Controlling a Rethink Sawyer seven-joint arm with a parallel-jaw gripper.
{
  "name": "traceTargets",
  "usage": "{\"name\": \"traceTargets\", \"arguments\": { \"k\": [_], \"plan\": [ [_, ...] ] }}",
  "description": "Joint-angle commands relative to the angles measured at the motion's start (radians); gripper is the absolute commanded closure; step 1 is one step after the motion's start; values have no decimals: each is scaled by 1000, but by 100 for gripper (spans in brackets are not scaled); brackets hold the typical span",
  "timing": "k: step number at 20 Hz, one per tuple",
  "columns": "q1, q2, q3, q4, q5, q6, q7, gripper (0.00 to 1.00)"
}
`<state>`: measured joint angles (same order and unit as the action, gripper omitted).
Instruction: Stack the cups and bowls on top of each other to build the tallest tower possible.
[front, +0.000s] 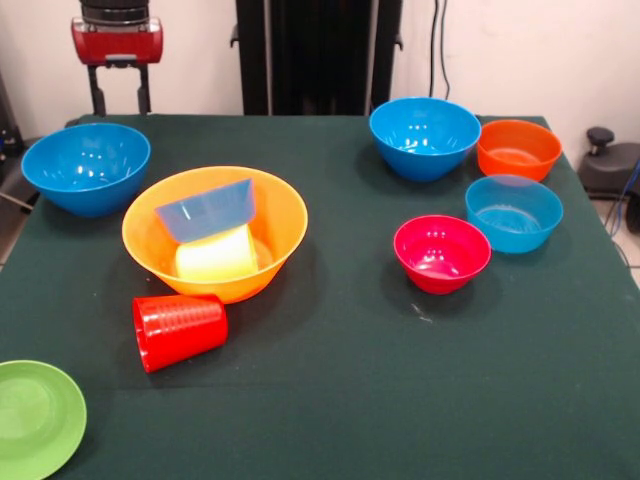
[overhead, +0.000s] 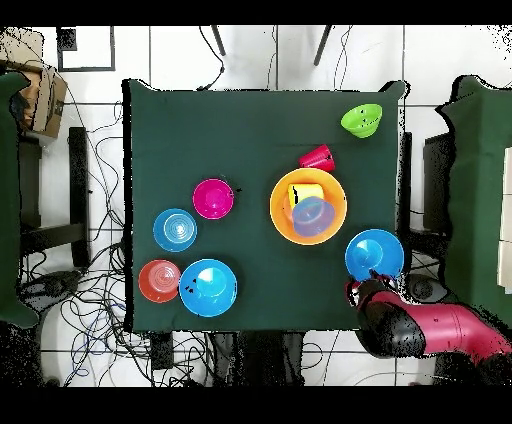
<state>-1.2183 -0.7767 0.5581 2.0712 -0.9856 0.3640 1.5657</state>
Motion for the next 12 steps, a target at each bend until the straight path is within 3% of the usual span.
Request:
{"name": "traceTargets", "arguments": {
  "k": [1, 7, 12],
  "plan": [
    [62, 23, -34, -57, -76, -59, 36, 0],
    [67, 22, -42, -58, -78, -70, 34, 0],
    [129, 44, -112, -91, -108, -74, 93, 0]
  ]
}}
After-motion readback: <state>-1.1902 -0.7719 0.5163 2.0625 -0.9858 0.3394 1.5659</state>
